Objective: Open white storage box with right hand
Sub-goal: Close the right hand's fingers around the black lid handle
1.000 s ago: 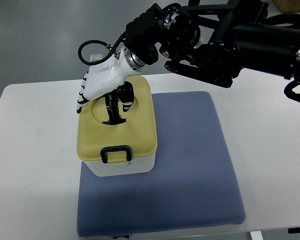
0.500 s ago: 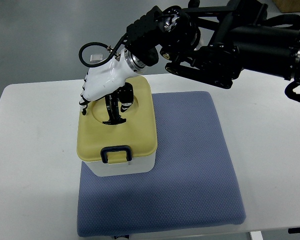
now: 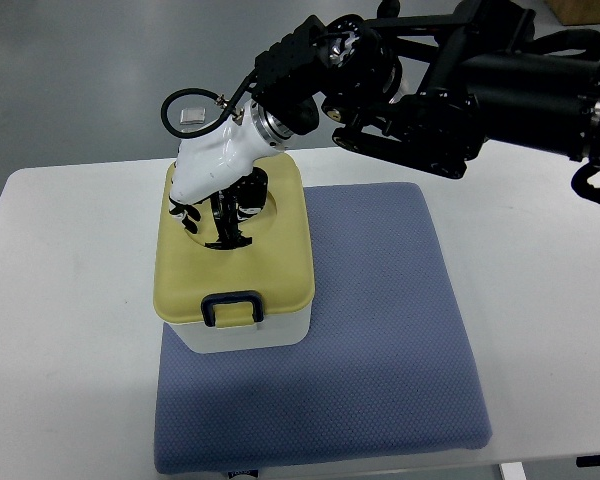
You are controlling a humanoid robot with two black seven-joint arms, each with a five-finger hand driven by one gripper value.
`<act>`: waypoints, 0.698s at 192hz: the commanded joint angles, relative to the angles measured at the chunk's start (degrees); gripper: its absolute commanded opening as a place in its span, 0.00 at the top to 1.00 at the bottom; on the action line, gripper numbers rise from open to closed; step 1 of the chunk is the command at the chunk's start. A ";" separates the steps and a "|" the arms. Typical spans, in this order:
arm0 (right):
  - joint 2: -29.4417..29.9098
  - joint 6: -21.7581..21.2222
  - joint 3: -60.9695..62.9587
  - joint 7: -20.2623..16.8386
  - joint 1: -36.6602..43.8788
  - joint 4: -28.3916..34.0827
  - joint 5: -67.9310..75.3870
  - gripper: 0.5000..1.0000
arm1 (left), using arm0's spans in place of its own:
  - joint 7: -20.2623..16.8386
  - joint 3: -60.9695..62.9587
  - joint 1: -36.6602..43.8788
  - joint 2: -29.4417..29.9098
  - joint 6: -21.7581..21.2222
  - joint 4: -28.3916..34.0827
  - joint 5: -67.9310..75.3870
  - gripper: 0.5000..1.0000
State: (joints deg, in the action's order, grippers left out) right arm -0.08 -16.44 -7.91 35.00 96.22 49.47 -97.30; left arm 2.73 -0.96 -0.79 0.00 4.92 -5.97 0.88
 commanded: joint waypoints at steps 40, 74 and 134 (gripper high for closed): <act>-0.09 0.09 -0.35 0.00 0.10 0.01 -0.09 0.76 | 0.00 0.00 0.00 0.00 0.00 0.00 0.00 0.00; -0.45 0.62 -0.35 0.00 0.10 0.01 -0.08 0.84 | 0.00 0.00 0.00 0.00 0.00 0.08 -0.09 0.00; -0.45 1.06 -0.26 0.00 0.02 0.01 -1.67 1.00 | 0.00 0.00 0.00 0.00 0.00 0.52 -0.09 0.00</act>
State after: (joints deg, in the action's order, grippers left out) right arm -0.48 -15.40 -8.26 35.00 96.32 49.48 -98.75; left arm 2.72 -0.97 -0.79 0.00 4.92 -5.69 0.78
